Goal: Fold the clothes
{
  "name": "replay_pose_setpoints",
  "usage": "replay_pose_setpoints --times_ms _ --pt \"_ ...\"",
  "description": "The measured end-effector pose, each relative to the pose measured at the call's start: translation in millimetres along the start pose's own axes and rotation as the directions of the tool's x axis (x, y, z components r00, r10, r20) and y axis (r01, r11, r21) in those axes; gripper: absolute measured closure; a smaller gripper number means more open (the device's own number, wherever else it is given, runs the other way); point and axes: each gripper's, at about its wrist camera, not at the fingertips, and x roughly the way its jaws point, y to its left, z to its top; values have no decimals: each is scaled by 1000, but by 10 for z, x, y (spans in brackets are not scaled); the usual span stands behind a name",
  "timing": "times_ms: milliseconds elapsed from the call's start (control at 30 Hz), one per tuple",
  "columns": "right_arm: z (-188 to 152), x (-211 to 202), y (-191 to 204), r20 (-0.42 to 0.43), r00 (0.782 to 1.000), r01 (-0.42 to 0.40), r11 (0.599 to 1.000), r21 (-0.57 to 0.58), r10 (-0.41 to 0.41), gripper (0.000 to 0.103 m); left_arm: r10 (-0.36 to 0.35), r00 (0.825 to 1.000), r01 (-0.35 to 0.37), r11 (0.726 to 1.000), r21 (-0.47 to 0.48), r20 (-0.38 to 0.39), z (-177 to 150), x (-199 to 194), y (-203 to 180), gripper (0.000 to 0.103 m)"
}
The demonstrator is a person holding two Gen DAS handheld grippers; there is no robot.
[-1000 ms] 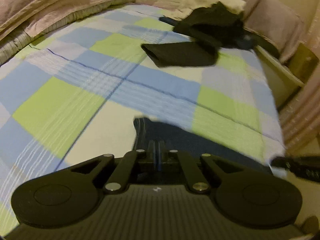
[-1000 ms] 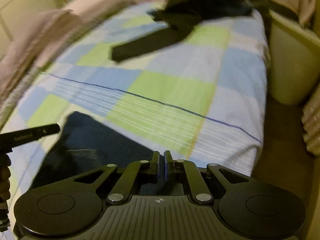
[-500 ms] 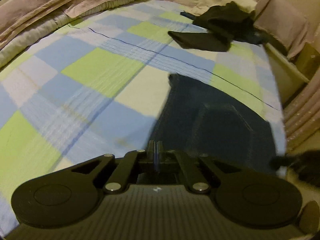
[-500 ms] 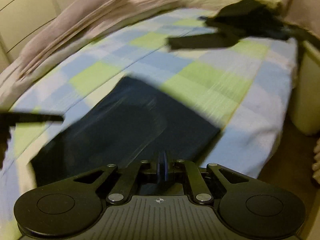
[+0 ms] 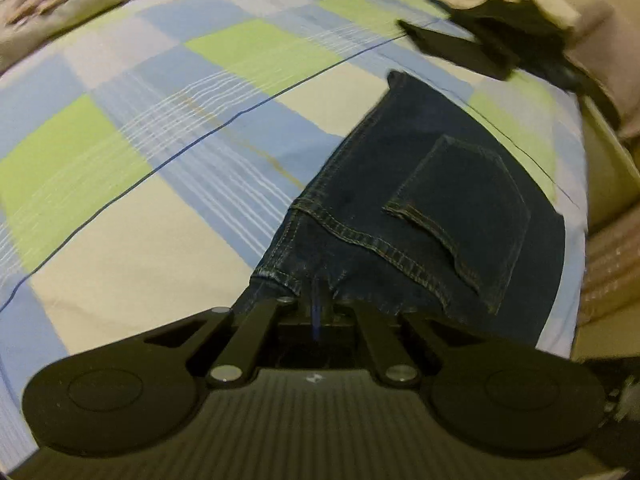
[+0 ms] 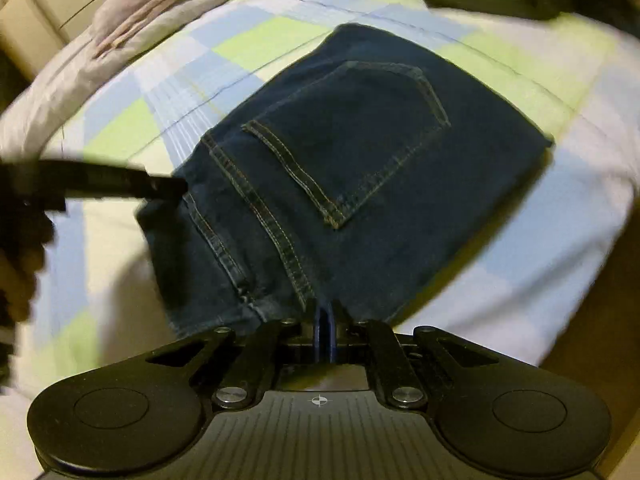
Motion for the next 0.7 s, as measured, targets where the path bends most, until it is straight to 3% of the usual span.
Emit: replay_pose_setpoints --times_ms 167,233,267,300,333,400,533,700 --pt "268 -376 -67 -73 995 -65 994 89 72 95 81 995 -84 996 -43 -65 165 -524 -176 100" --pt "268 -602 -64 -73 993 -82 989 120 91 71 99 990 -106 993 -57 -102 121 -772 -221 95" --pt "236 -693 -65 -81 994 -65 987 144 77 38 105 988 -111 992 -53 -112 102 -893 -256 94" --pt "205 -785 -65 -89 994 -48 985 167 64 33 108 987 -114 992 -49 -117 81 -1017 -289 88" --pt "187 -881 -72 -89 994 -41 981 191 59 33 109 987 -115 992 -46 -120 55 -1141 -330 80" --pt "196 -1077 -85 -69 996 -47 975 218 64 33 108 987 -113 993 -40 -121 25 -1344 -398 77" --pt "277 -1385 44 -41 999 -28 991 132 34 33 120 987 -123 992 -28 -104 61 -1664 -509 76" --pt "334 -1644 258 -32 999 -2 1000 -6 2 33 143 990 -144 989 -36 -14 199 -2133 -622 69"
